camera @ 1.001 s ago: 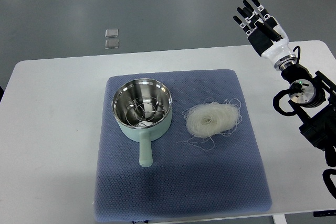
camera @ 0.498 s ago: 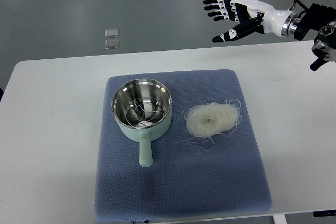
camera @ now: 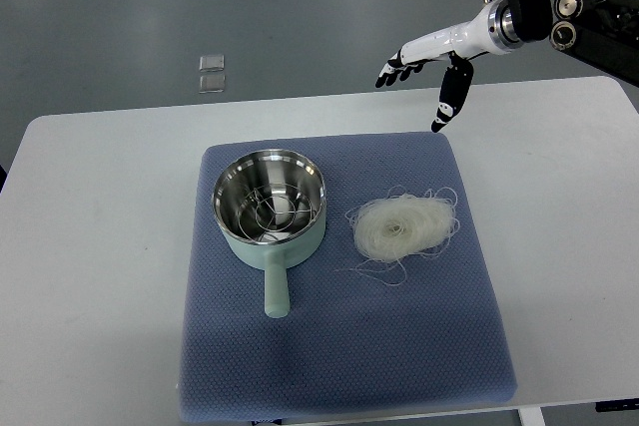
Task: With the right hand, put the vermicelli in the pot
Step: 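Swing the right hand over the mat toward the white vermicelli bundle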
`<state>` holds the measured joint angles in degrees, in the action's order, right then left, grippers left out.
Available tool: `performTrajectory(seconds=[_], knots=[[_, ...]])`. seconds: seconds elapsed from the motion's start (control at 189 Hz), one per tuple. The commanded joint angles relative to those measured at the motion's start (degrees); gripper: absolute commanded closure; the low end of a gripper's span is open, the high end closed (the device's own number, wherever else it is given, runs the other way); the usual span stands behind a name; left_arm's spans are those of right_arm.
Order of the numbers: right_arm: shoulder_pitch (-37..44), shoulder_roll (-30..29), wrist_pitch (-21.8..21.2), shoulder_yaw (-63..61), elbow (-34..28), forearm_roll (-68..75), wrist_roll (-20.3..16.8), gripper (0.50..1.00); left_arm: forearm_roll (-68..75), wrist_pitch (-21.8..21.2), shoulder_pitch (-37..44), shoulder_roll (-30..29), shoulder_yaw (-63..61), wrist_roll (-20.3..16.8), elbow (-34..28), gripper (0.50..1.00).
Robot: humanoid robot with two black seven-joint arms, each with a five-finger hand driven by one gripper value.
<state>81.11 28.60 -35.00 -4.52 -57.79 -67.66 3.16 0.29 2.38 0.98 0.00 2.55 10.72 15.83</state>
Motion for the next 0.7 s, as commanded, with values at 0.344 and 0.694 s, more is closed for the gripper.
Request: performTrajectory(seconds=[0.344,0.694], knots=[[-13.6,3.4,0.0,-5.4,-5.8,4.5,-0.4,0.576,0.1,0.0,0.0,0.0,-0.1,0.0,0.7,0.5],[-17.7,2.4,0.0,-5.8,-5.8,3.7,-0.4,0.576,0.1,0.0,0.0,0.0,0.0,0.0,0.7,0.5]])
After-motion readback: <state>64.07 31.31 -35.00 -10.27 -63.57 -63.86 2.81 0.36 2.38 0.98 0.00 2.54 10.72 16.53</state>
